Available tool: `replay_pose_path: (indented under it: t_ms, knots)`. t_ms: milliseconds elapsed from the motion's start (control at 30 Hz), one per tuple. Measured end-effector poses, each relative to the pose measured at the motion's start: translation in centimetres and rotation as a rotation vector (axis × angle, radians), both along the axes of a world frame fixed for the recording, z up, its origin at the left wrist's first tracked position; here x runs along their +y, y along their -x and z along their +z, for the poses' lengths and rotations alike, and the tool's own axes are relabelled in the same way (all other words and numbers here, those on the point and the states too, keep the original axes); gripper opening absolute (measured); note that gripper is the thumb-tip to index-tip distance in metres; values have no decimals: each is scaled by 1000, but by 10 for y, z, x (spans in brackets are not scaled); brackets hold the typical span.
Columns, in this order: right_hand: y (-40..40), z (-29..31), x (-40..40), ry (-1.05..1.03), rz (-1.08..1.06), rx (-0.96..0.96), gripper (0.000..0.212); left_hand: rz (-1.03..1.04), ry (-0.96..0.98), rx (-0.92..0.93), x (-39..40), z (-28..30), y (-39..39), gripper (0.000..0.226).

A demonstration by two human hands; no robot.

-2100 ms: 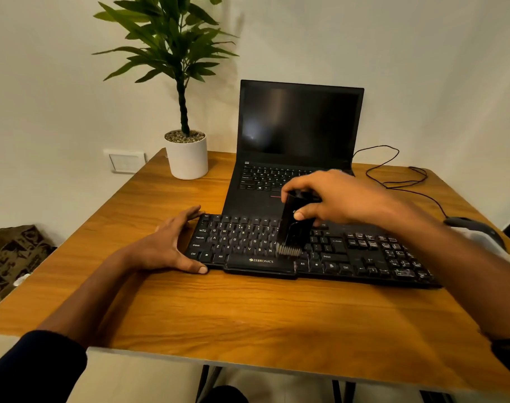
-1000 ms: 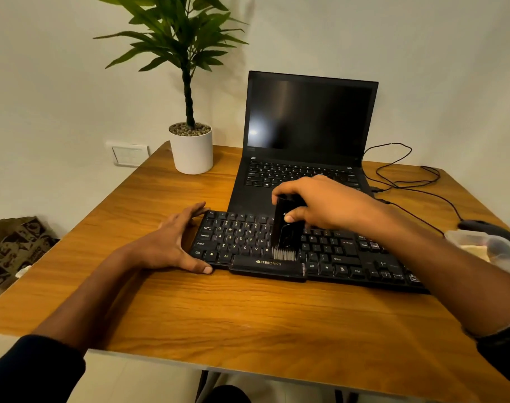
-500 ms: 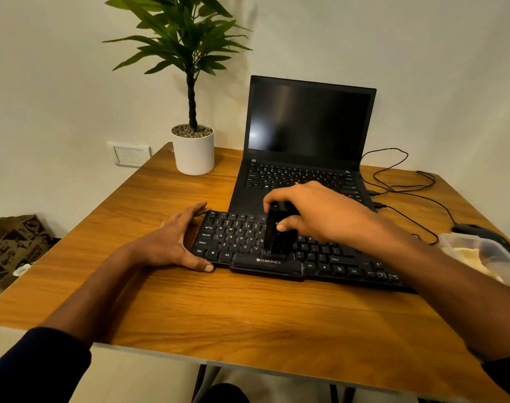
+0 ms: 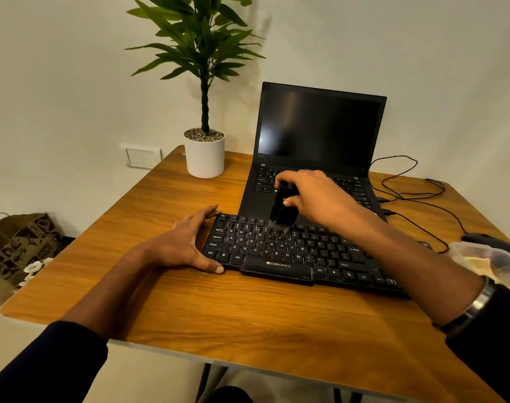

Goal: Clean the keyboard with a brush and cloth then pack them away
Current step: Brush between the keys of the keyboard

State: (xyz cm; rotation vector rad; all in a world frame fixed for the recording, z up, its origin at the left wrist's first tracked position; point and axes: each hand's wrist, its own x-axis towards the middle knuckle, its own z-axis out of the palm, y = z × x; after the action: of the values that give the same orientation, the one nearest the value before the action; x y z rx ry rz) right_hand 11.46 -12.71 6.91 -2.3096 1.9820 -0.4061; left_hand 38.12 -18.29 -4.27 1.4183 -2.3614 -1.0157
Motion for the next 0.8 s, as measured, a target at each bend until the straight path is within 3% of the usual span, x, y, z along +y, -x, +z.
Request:
replay_pose_path:
  t_ms: [333, 467, 800]
  knots:
    - [-33, 3, 28, -90, 149, 72, 34, -2, 5, 9, 1, -1, 0, 141]
    - [-39, 20, 36, -201, 194, -25, 30, -4, 12, 0, 0, -1, 0, 142]
    - [-35, -1, -1, -67, 74, -9, 32, -15, 11, 5, 1, 2, 1, 147]
